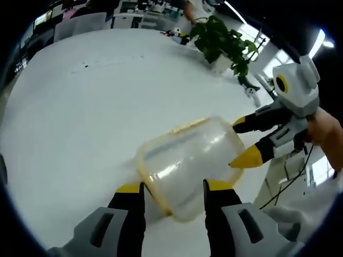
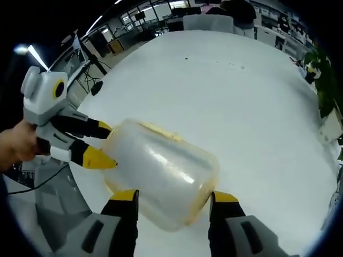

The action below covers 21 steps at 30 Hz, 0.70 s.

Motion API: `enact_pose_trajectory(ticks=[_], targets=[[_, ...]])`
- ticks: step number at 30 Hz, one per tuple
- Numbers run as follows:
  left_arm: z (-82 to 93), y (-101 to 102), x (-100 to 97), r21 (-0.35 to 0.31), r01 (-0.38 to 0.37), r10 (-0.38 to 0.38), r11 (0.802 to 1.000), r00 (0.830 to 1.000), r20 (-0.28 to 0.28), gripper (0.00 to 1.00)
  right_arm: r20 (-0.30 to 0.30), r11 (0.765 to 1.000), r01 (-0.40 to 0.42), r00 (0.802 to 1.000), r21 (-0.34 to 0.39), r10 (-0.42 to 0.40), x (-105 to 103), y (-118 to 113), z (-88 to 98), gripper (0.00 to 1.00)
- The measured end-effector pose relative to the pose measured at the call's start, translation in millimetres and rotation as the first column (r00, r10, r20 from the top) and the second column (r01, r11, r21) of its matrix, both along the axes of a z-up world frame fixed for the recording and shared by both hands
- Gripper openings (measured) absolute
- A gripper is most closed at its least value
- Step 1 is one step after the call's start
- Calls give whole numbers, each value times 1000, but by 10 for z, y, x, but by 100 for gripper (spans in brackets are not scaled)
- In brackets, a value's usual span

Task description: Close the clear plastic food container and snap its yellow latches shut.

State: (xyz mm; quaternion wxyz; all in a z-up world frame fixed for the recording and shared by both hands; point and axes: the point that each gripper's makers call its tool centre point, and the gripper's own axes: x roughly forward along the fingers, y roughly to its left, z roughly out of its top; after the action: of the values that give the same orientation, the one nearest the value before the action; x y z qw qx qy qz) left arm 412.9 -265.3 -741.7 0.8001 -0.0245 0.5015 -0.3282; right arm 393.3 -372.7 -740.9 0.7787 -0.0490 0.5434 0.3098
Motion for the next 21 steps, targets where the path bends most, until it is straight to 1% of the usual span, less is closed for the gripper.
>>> enact_pose_trajectory(ticks=[1, 2, 3, 4, 6, 7, 8, 9, 10, 11, 12, 13, 14, 15, 16, 17, 18, 19, 20, 21], targets=[[-1, -1, 12, 1, 5, -5, 1000, 1000, 7, 42, 15, 1000, -29, 999, -3, 29, -2, 6, 1, 54], [17, -5, 13, 2, 22, -23, 1000, 999, 22, 42, 31, 999, -42, 999, -8, 42, 2, 0, 9, 55], [23, -4, 43, 7, 49, -50, 999, 998, 50, 43, 36, 999, -49, 998, -13, 50, 8, -10, 20, 54], [39, 0, 29, 17, 73, -74, 997, 995, 65, 43, 39, 999, -52, 998, -16, 53, 4, -23, 29, 53], [58, 30, 34, 39, 86, -89, 996, 992, 85, 43, 55, 998, -64, 996, -28, 65, 14, -74, 57, 49], [64, 54, 45, 48, 84, -88, 995, 992, 92, 43, 56, 997, -67, 996, -33, 69, 17, -94, 68, 48], [90, 87, 47, 63, 100, -106, 993, 988, 111, 43, 63, 996, -83, 994, -32, 85, 10, -112, 91, 50], [110, 94, 53, 65, 111, -118, 992, 985, 125, 44, 76, 994, -102, 992, -26, 103, 21, -109, 109, 55], [124, 108, 42, 77, 133, -142, 988, 981, 135, 46, 77, 992, -124, 989, -28, 126, -2, -120, 119, 58], [128, 149, 34, 127, 204, -224, 971, 961, 162, 46, 87, 979, -200, 975, -50, 203, -25, -140, 136, 58], [138, 163, 17, 151, 247, -272, 957, 946, 178, 46, 106, 970, -233, 965, -65, 239, -31, -160, 158, 55], [171, 156, 17, 154, 274, -302, 949, 932, 199, 45, 113, 962, -256, 957, -95, 266, -29, -202, 181, 53], [181, 155, 13, 155, 281, -310, 947, 929, 205, 45, 131, 951, -291, 944, -101, 302, -20, -197, 206, 51], [224, 157, 40, 164, 302, -335, 939, 912, 237, 45, 150, 941, -325, 930, -93, 336, -22, -173, 236, 50], [244, 148, 30, 166, 328, -361, 930, 899, 249, 44, 141, 939, -332, 929, -89, 342, -45, -172, 239, 50], [286, 119, 20, 162, 368, -400, 916, 877, 265, 43, 130, 927, -369, 918, -73, 376, -92, -146, 257, 48], [323, 91, 9, 152, 385, -413, 910, 866, 281, 43, 155, 914, -401, 900, -67, 406, -97, -119, 284, 45], [372, 74, 27, 157, 400, -430, 903, 849, 307, 42, 183, 899, -433, 880, -68, 438, -86, -94, 320, 42], [390, 75, 24, 169, 417, -449, 893, 837, 313, 41, 194, 891, -448, 870, -69, 453, -87, -86, 340, 39], [427, 42, 15, 172, 444, -476, 879, 818, 324, 39, 211, 880, -470, 855, -71, 473, -76, -64, 376, 33]])
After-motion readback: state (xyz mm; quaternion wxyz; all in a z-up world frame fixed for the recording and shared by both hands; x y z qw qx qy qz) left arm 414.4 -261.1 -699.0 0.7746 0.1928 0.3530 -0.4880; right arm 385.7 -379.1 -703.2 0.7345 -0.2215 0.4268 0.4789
